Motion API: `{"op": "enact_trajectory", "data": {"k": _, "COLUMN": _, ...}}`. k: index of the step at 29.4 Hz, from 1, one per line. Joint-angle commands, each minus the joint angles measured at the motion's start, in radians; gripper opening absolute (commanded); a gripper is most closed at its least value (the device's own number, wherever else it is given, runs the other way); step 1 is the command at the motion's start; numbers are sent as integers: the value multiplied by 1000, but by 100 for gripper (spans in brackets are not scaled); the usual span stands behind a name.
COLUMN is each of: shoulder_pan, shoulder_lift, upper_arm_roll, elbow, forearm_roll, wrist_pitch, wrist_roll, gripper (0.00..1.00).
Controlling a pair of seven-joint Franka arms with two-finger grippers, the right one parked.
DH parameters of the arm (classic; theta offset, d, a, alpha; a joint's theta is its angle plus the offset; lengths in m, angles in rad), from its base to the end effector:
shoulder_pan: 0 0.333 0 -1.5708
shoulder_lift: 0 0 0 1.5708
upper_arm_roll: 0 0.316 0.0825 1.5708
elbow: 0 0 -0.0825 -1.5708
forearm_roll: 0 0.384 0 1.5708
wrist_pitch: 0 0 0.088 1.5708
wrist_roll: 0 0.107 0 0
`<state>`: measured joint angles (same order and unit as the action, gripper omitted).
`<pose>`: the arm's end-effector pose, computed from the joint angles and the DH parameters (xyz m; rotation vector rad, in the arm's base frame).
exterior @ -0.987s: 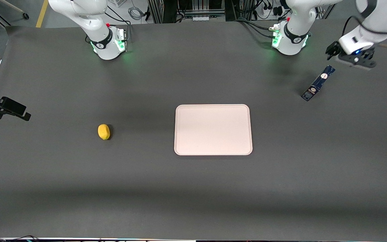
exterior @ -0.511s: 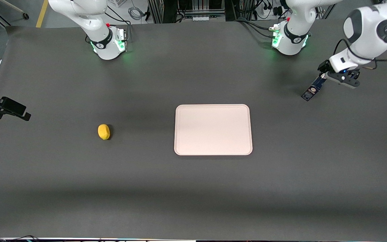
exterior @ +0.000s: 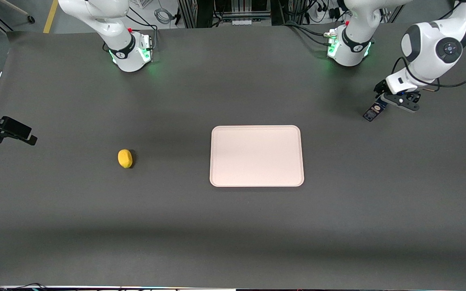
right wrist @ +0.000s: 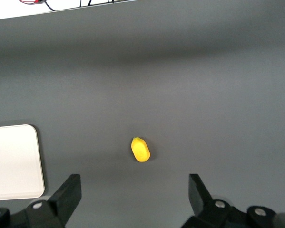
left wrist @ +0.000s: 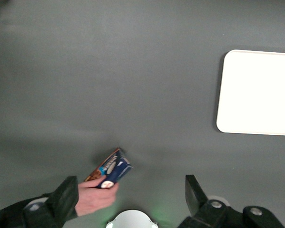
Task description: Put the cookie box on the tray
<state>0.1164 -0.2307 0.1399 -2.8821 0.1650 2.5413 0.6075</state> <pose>0.3275 0.0795 0.2428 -3.0361 0.7720 0.1914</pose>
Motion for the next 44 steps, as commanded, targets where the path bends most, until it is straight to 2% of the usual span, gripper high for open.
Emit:
{"op": "enact_trajectory", "data": {"k": 1, "shoulder_pan": 5, "shoulder_lift": -58, "upper_arm_roll": 29, "elbow": -59, "forearm_roll": 10, "wrist_pitch": 24, "wrist_roll": 12, "gripper": 0}}
{"op": "enact_trajectory", "data": {"k": 8, "shoulder_pan": 3, "shoulder_lift": -82, "upper_arm_roll": 27, "elbow": 88, "forearm_roll": -28, "wrist_pitch": -160, "wrist_roll": 5, "gripper": 0}}
{"op": "enact_trajectory", "data": {"k": 16, "shoulder_pan": -3, "shoulder_lift": -75, "upper_arm_roll": -26, "elbow": 489, "forearm_roll": -177, "wrist_pitch": -605, "wrist_roll": -24, "gripper": 0}}
{"op": "enact_trajectory", "data": {"k": 23, "shoulder_pan": -4, "shoulder_lift": -39, "upper_arm_roll": -164, "elbow": 769, "forearm_roll": -206, "wrist_pitch": -846, "wrist_roll": -302, "gripper": 0}}
{"op": "enact_trajectory", "data": {"k": 29, "shoulder_pan": -6, "shoulder_lift": 57, "upper_arm_roll": -348, "elbow": 1007, "forearm_roll": -238, "wrist_pitch": -1021, "wrist_roll": -627, "gripper": 0}}
{"op": "enact_trajectory", "data": {"k": 32, "shoulder_pan": -6, "shoulder_lift": 103, "upper_arm_roll": -437, "elbow": 1070, "forearm_roll": -289, "wrist_pitch": -1044, "wrist_roll": -760, "gripper": 0}}
{"op": "enact_trajectory", "data": {"k": 36, "shoulder_pan": -9, "shoulder_lift": 174, "upper_arm_roll": -535, "elbow": 1089, "forearm_roll": -329, "wrist_pitch": -988, "wrist_roll": -902, "gripper": 0}}
{"op": "enact_trajectory", "data": {"k": 44, "shoulder_pan": -15, "shoulder_lift": 405, "upper_arm_roll": -666, "elbow": 1081, "forearm_roll": -315, "wrist_pitch": -755, "wrist_roll": -1060, "gripper": 0}}
